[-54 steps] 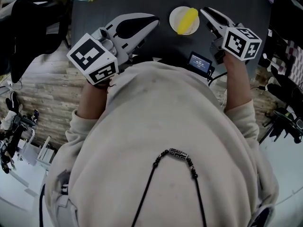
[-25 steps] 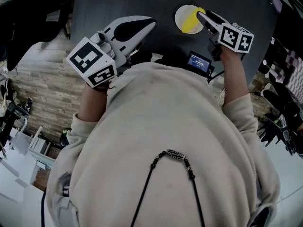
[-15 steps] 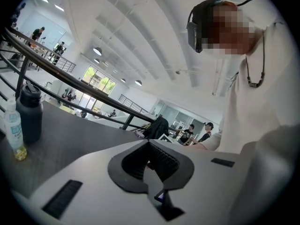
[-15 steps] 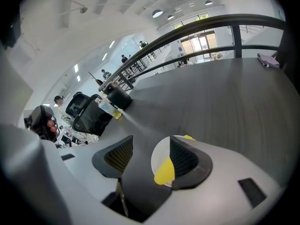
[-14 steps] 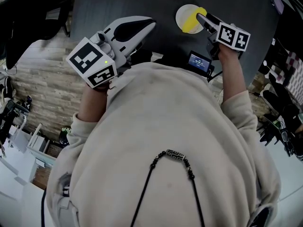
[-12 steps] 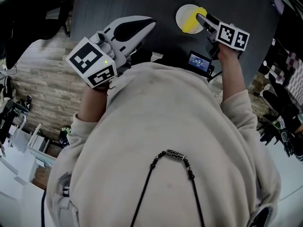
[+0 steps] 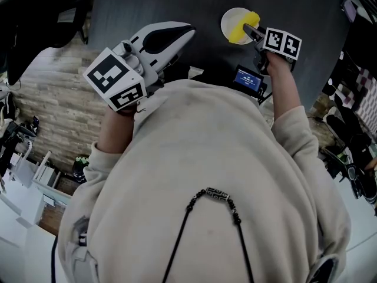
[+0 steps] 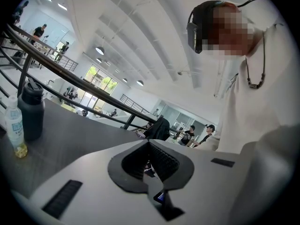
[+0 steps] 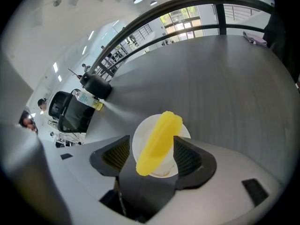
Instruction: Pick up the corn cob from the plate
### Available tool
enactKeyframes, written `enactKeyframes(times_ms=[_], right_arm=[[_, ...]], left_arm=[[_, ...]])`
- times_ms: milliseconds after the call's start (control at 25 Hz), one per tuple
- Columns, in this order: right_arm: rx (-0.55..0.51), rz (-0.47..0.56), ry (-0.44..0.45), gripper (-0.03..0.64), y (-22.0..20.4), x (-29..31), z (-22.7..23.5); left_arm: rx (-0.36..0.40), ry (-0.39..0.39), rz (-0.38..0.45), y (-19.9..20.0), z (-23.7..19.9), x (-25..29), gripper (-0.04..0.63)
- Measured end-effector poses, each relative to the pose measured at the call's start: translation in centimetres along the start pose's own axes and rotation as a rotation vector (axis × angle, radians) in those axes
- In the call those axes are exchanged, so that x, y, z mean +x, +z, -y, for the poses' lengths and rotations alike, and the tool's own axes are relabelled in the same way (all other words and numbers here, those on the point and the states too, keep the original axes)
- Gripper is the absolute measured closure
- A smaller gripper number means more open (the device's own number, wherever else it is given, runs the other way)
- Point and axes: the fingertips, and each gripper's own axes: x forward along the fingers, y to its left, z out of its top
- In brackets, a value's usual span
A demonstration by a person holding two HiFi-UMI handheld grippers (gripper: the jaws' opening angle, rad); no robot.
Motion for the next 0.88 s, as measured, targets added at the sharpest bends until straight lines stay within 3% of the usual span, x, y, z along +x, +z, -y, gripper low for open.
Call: enactKeyframes(times_ms=[880], right_arm=[[0.104,-0.073,-0.014,0.334,-1.5,4.4,3.5]], left_arm=[[-0.024,0.051,-0.008,0.0,-0.6,-0.4,0.591]])
